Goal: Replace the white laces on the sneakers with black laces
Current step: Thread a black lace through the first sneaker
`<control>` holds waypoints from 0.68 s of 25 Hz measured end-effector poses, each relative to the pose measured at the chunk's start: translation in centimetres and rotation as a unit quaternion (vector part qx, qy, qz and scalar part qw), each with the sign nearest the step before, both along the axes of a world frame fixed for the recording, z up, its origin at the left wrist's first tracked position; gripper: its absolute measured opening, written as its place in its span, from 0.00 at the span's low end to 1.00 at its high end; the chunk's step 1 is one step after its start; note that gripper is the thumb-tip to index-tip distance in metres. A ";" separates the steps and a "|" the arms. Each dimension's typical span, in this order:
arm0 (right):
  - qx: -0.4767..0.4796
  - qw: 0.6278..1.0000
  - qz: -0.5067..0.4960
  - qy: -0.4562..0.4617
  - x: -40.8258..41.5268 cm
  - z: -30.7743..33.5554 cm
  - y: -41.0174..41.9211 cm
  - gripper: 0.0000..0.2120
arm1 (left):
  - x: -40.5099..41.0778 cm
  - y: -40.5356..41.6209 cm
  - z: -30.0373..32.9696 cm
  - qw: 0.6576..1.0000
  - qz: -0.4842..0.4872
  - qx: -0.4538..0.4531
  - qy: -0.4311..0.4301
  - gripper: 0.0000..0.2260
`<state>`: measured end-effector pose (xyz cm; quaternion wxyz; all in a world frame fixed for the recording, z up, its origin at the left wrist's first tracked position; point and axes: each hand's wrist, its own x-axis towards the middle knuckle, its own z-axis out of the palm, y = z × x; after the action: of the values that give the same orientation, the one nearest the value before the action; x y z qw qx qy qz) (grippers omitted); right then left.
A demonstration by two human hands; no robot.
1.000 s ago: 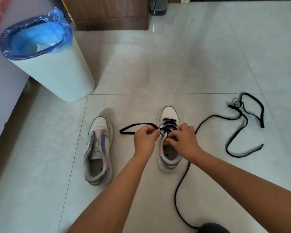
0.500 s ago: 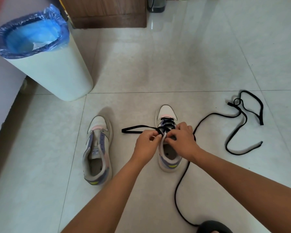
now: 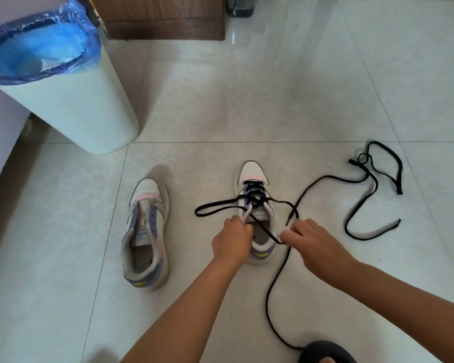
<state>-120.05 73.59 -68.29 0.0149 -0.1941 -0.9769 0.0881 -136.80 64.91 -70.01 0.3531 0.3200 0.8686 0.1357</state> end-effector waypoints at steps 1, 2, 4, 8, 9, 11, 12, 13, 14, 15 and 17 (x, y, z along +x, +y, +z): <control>0.025 0.999 0.034 -0.019 2.5 0.2 -0.1 0.29 | -0.2 0.1 0.0 1.000 -0.001 -0.001 -0.002 0.14; 0.050 0.996 0.066 -0.041 5.2 0.3 -0.5 0.28 | -0.3 0.2 0.0 1.000 -0.002 0.000 -0.002 0.14; 0.096 0.986 0.106 -0.088 11.0 -0.4 -0.9 0.23 | -0.3 0.2 0.0 1.000 -0.008 0.001 0.001 0.15; 0.157 0.972 0.106 -0.142 20.0 -2.3 -0.2 0.18 | -0.1 0.1 -0.1 1.000 -0.008 0.002 0.007 0.14; 0.153 0.974 0.098 -0.136 20.1 -2.6 0.2 0.18 | -0.2 0.0 -0.1 1.000 -0.005 0.005 0.003 0.14; 0.125 0.988 0.057 -0.073 16.7 -2.4 0.4 0.15 | -0.2 0.0 -0.2 1.000 0.002 0.013 -0.007 0.14; 0.103 0.994 0.024 -0.018 13.7 -2.1 0.2 0.15 | -0.1 0.0 -0.3 1.000 0.004 0.017 -0.013 0.14; 0.080 0.996 -0.011 0.037 10.1 -1.6 0.0 0.14 | -0.1 -0.1 -0.4 1.000 0.005 0.018 -0.016 0.13; 0.061 0.994 -0.042 0.080 6.4 -1.1 -0.2 0.13 | -0.1 0.0 -0.4 1.000 0.006 0.017 -0.018 0.13; 0.047 0.990 -0.065 0.117 3.0 -0.8 -0.4 0.12 | -0.1 0.0 -0.5 1.000 0.006 0.016 -0.020 0.13; 0.033 0.984 -0.103 0.144 -2.7 -0.5 -0.6 0.12 | -0.2 0.1 -0.6 1.000 0.006 0.016 -0.024 0.13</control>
<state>-122.71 73.02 -68.78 0.1711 -0.2781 -0.9417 0.0808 -136.99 64.98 -70.60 0.3678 0.3170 0.8596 0.1590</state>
